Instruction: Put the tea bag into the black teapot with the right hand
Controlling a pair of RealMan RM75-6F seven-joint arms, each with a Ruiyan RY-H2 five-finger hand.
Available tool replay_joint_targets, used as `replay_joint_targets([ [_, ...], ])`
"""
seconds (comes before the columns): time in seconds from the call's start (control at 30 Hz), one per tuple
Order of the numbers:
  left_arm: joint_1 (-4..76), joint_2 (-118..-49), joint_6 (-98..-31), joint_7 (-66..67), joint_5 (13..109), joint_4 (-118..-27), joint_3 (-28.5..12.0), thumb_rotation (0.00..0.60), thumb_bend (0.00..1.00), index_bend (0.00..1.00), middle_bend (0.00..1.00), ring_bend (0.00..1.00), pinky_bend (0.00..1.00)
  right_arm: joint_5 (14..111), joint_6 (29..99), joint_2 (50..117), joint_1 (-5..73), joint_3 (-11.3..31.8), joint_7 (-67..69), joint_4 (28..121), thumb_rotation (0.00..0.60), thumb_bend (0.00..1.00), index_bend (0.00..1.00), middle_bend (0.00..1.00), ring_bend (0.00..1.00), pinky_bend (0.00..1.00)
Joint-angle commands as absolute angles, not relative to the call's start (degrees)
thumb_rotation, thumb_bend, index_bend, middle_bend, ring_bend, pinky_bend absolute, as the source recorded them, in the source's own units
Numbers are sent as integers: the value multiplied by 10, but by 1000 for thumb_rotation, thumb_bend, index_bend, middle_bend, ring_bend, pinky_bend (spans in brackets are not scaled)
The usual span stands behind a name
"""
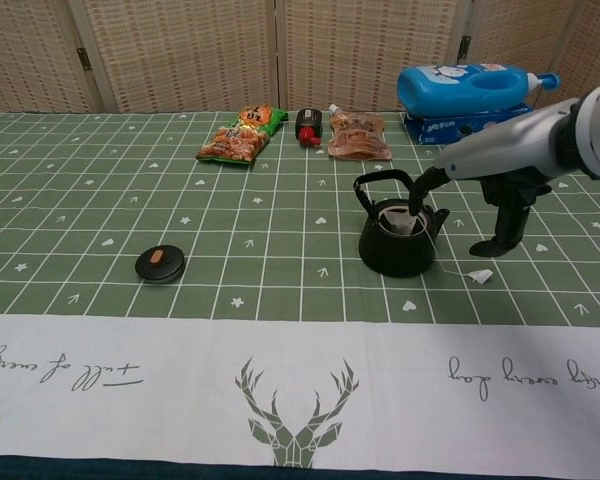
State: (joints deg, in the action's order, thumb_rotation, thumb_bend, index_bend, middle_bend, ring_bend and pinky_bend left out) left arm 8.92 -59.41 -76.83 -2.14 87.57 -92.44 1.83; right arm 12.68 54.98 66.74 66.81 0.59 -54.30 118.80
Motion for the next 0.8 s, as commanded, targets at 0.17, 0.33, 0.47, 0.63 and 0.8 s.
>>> replay_joint_targets([
  [0.17, 89, -593, -770, -27, 877, -924, 18, 600, 375, 0, 55, 126, 163, 118, 535, 682, 682, -6, -525, 1162, 600, 411, 163, 103, 924, 808],
  [0.33, 88, -592, -771, -30, 878, -923, 19, 600, 375, 0, 55, 126, 163, 112, 523, 695, 690, -15, -514, 1142, 600, 411, 171, 103, 922, 807],
  [0.47, 88, -591, -771, -32, 879, -923, 19, 600, 374, 0, 55, 126, 163, 113, 512, 704, 695, -21, -504, 1126, 600, 411, 172, 103, 921, 802],
  [0.63, 89, -591, -770, -33, 878, -922, 18, 600, 375, 0, 55, 126, 163, 113, 505, 709, 700, -28, -492, 1113, 600, 412, 175, 103, 920, 801],
  [0.8, 89, -591, -770, -32, 878, -922, 18, 600, 375, 0, 55, 126, 163, 110, 498, 718, 705, -36, -482, 1096, 600, 411, 181, 103, 920, 802],
])
